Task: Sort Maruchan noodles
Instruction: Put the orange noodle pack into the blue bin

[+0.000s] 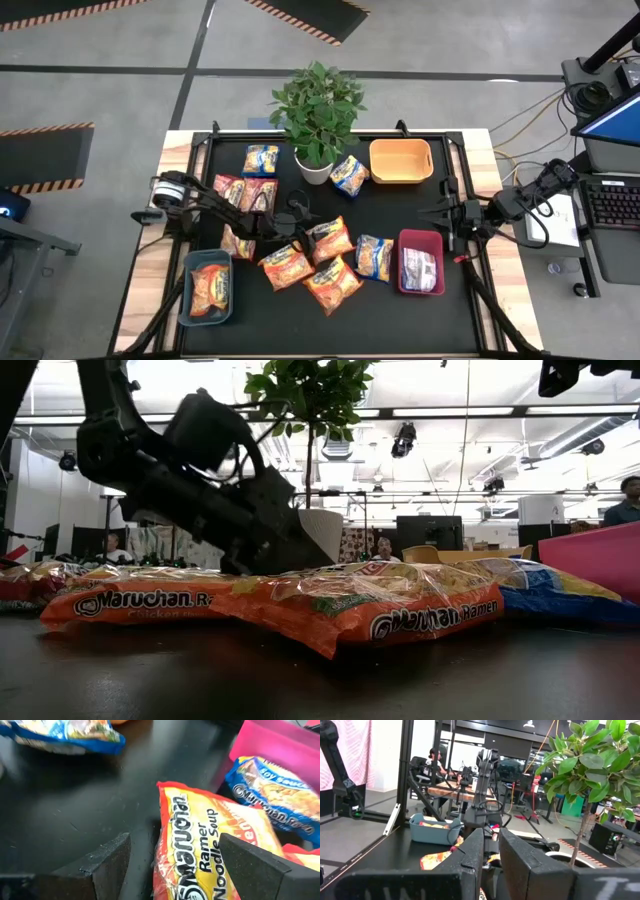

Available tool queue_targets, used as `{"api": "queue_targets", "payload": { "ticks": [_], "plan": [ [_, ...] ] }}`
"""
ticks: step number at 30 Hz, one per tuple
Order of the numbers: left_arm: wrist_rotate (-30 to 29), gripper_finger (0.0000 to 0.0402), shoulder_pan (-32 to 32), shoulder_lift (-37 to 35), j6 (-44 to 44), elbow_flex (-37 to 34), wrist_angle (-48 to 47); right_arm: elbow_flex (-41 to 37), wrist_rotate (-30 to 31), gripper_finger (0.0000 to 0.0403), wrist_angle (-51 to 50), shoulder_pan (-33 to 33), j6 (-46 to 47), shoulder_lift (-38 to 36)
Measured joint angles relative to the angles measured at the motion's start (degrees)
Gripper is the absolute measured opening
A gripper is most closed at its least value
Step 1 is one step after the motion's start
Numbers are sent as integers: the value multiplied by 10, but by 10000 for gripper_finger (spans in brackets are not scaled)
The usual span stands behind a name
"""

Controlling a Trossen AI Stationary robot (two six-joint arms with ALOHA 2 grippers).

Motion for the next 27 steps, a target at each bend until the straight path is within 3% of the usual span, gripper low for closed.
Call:
{"api": "queue_targets", "payload": {
  "ticks": [6,10,27],
  "plan": [
    [15,283,-1,43,-6,26,16,0,0,52,0,0,0,0],
    [16,260,-2,51,-7,32,17,0,0,52,0,0,0,0],
    [17,17,-4,35,27,27,10,0,0,52,0,0,0,0]
  ]
}}
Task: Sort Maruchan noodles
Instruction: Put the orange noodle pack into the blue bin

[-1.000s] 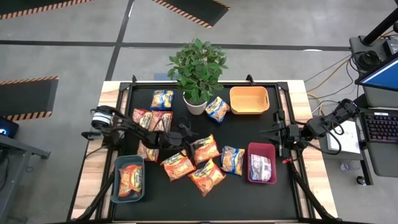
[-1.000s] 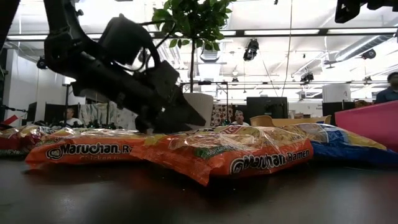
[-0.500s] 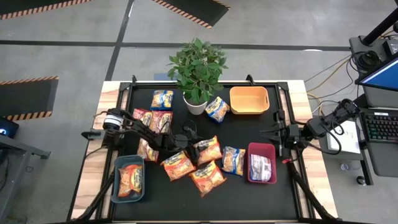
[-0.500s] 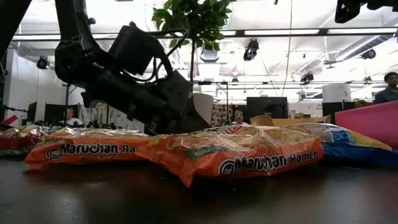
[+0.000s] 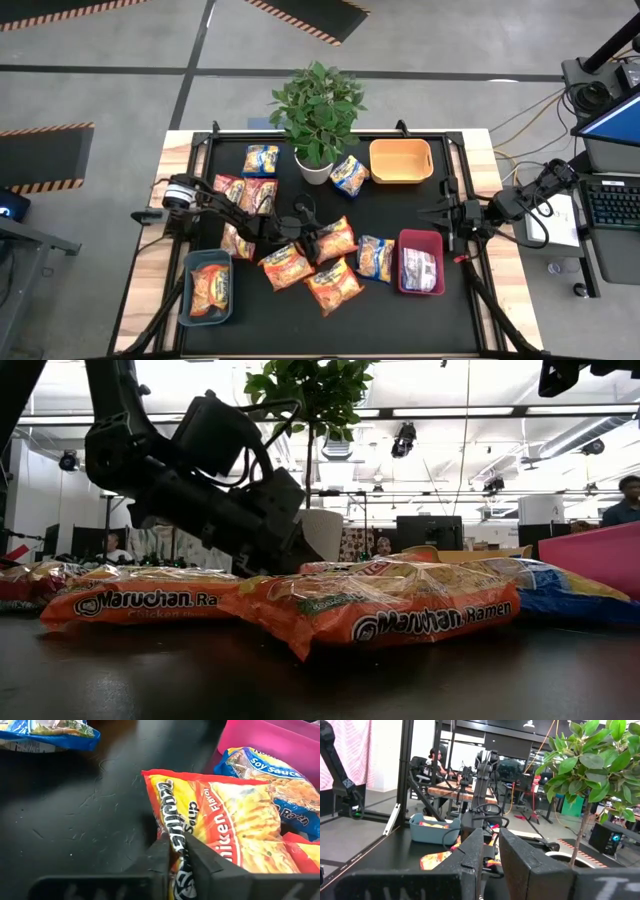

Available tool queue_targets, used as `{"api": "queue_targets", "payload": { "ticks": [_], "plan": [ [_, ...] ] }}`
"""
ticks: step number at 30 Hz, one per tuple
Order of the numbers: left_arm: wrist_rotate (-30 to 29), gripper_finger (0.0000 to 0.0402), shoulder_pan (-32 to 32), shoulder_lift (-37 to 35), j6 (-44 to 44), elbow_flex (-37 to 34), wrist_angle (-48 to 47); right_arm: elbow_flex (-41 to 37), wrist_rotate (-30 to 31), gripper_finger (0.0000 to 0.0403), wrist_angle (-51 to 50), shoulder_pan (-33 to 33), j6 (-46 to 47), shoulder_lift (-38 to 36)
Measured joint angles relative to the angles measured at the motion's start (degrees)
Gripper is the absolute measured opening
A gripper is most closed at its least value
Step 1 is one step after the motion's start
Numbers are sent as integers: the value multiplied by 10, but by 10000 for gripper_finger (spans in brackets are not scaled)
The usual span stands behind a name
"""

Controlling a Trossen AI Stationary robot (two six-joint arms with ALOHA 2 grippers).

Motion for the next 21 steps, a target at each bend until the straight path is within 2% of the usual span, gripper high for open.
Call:
{"api": "queue_targets", "payload": {
  "ticks": [9,21],
  "plan": [
    [-1,1,-4,-42,43,-1,-5,0,0,52,0,0,0,0],
    [-7,0,-36,-217,142,-1,-31,0,0,52,4,0,-1,0]
  ]
}}
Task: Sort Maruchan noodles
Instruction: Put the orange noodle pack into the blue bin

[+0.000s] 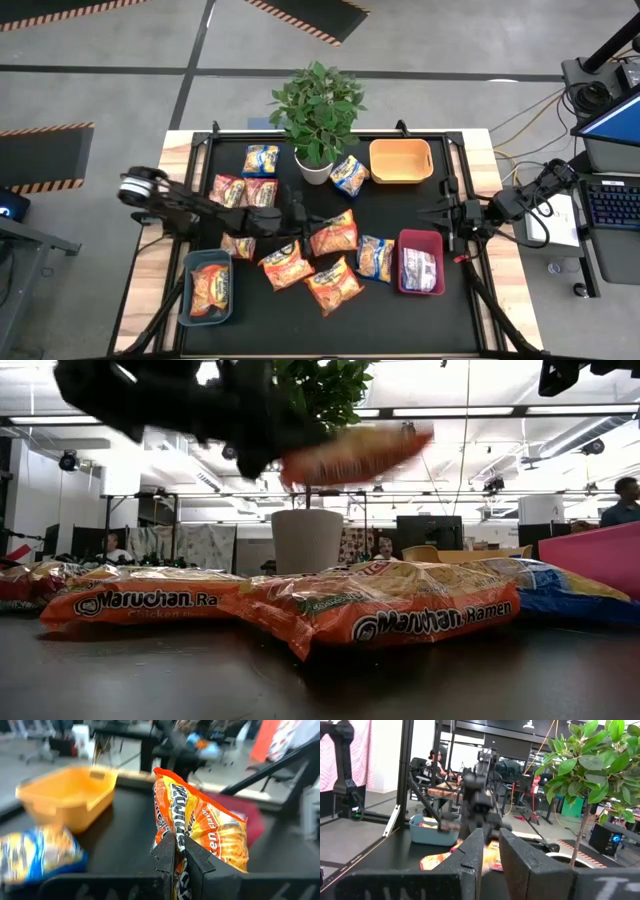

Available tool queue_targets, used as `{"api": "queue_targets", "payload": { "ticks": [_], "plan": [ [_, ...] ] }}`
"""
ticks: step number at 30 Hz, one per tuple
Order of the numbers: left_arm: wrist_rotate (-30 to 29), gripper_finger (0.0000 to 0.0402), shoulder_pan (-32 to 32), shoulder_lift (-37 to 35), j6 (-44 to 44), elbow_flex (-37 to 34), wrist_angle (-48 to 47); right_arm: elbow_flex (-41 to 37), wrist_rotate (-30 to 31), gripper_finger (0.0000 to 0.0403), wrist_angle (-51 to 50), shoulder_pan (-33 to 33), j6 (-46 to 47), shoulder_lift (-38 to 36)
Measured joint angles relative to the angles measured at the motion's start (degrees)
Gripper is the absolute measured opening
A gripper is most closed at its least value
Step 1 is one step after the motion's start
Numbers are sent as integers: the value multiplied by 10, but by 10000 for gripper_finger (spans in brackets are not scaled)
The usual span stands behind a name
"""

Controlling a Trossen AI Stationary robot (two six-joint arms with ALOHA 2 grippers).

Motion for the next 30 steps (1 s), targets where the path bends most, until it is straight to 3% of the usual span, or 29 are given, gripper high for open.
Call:
{"api": "queue_targets", "payload": {
  "ticks": [4,7,12,17,22,24,27,30],
  "plan": [
    [2,0,-30,-91,28,0,-56,0,0,52,0,0,-5,0],
    [-4,0,-52,-171,20,22,-185,0,0,52,0,0,-5,0],
    [-77,0,-82,-241,-91,154,-557,0,0,52,0,0,-4,0],
    [-70,0,-108,-207,-265,338,-984,0,1,52,0,0,-5,0],
    [56,0,-122,-120,-445,490,-1324,0,1,52,0,0,-5,1],
    [128,0,-127,-94,-478,512,-1344,0,1,52,0,0,-5,1],
    [228,0,-133,-72,-491,511,-1292,0,1,52,0,0,-5,1],
    [291,0,-146,-40,-500,509,-1346,0,1,52,-1,0,-4,1]
  ]
}}
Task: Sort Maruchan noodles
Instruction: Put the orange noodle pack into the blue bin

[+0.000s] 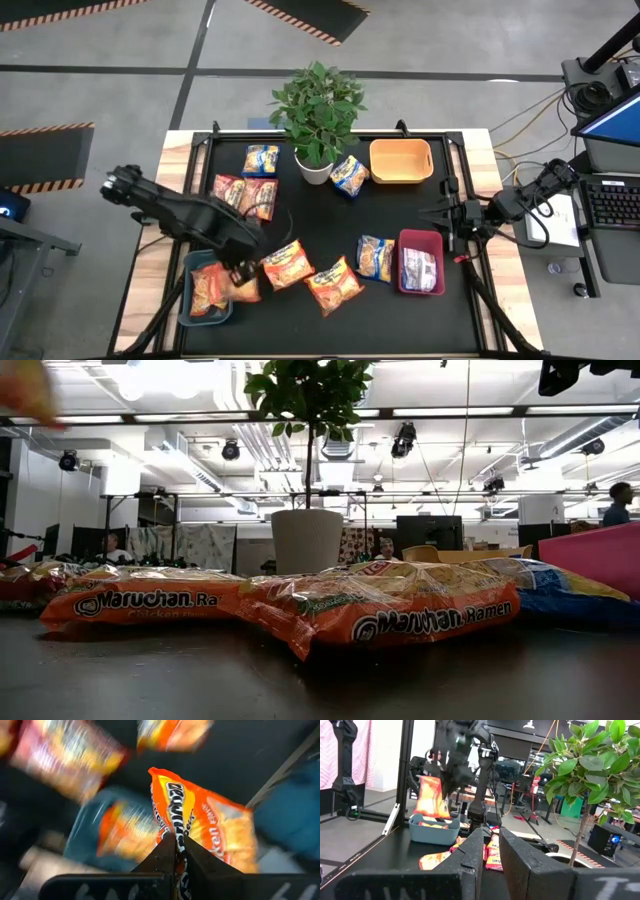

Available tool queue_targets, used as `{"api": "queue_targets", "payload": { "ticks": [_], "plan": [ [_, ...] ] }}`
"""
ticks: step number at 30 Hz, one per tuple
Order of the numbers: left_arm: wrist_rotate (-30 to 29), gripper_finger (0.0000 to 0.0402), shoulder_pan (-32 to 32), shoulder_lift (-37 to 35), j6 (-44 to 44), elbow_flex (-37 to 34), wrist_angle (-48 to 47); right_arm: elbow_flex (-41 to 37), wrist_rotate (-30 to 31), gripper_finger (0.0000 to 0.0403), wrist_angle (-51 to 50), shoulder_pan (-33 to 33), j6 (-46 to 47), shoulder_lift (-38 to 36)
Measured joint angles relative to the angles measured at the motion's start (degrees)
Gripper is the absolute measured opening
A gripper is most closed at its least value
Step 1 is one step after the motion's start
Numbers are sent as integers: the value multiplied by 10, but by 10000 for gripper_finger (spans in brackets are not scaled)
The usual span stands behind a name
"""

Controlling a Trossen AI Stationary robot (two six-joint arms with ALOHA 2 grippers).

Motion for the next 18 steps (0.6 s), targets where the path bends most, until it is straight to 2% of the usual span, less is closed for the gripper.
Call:
{"api": "queue_targets", "payload": {
  "ticks": [4,6,13,18],
  "plan": [
    [67,0,-14,14,0,-25,5,0,0,52,0,0,1,0],
    [80,0,-14,18,0,-34,2,0,0,52,-1,0,1,-1],
    [86,0,-17,5,-16,-53,2,0,0,52,-2,0,1,1],
    [85,0,-16,-10,-11,-92,2,0,0,52,-2,0,0,0]
  ]
}}
